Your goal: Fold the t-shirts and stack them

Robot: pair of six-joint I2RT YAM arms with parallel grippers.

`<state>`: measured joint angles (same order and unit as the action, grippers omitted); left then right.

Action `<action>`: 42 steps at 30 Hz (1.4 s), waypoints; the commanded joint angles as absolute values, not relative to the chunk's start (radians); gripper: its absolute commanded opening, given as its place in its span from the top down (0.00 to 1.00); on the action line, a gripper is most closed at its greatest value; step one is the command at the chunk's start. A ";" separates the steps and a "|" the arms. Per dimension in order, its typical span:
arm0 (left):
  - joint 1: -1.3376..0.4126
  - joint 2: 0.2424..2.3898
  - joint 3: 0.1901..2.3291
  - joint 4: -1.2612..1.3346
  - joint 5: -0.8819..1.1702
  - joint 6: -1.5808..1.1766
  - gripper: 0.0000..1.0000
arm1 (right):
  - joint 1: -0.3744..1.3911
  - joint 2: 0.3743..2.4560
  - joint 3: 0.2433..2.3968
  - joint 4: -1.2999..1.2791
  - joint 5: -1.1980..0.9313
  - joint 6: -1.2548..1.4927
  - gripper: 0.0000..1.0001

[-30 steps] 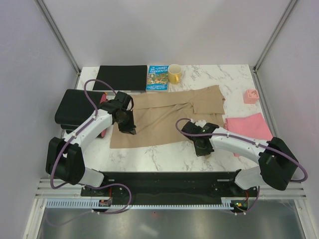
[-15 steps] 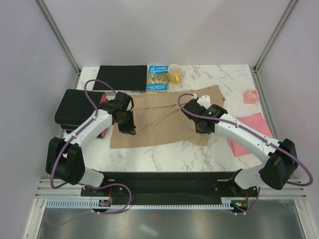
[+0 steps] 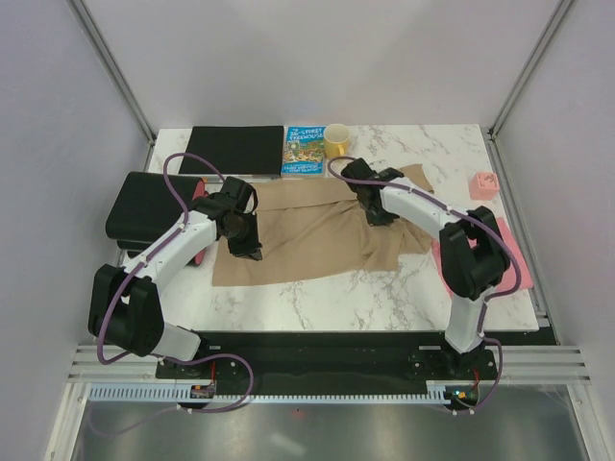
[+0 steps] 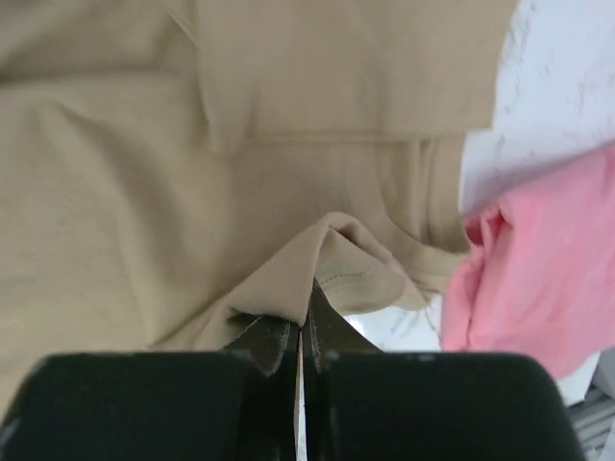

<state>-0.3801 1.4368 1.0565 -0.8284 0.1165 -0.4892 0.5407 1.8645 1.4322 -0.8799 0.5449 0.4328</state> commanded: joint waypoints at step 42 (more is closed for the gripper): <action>-0.385 1.450 1.063 -0.839 0.110 -0.433 0.85 | 0.350 1.644 1.020 -0.655 0.092 0.592 0.52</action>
